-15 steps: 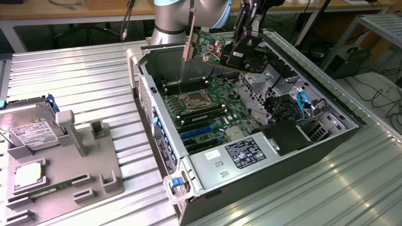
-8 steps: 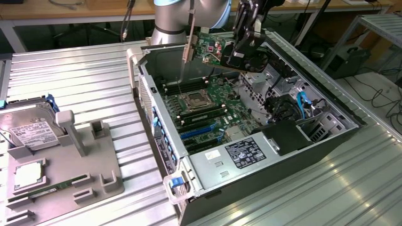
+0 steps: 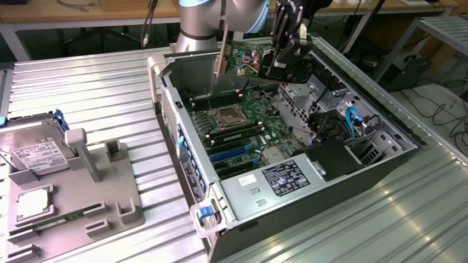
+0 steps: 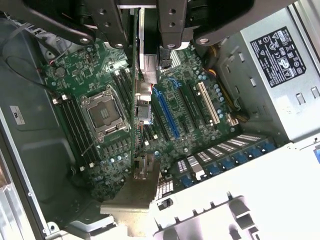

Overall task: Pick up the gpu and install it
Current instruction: 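Insert the gpu into the slot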

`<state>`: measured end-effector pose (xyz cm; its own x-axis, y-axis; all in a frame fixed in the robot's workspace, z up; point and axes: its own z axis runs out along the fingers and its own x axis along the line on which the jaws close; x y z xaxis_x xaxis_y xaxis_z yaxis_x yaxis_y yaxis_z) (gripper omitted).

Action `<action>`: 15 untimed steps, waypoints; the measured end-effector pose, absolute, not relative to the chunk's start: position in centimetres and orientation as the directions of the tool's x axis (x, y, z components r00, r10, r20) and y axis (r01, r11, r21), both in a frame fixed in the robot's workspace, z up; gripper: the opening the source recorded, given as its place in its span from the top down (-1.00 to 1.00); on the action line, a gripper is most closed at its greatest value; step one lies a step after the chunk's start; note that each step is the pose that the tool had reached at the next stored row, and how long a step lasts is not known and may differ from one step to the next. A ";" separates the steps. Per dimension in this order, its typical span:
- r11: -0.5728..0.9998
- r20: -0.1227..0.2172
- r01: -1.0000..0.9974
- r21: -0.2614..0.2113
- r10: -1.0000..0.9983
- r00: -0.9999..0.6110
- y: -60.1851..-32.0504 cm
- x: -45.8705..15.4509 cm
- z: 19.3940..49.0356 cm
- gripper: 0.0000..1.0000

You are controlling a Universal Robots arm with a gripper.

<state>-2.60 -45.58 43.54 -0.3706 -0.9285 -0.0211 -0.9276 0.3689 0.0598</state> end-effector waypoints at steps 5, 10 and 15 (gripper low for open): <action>0.296 -0.021 -0.953 0.060 -0.954 -0.298 -45.6 -2.6 43.5 0.44; 0.208 -0.021 -0.976 0.060 -0.977 -0.210 -45.6 -2.6 43.5 0.44; 0.163 -0.021 -0.985 0.060 -0.986 -0.165 -45.6 -2.6 43.5 0.44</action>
<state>-2.60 -45.58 43.53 -0.1647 -0.9861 -0.0211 -0.9848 0.1632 0.0598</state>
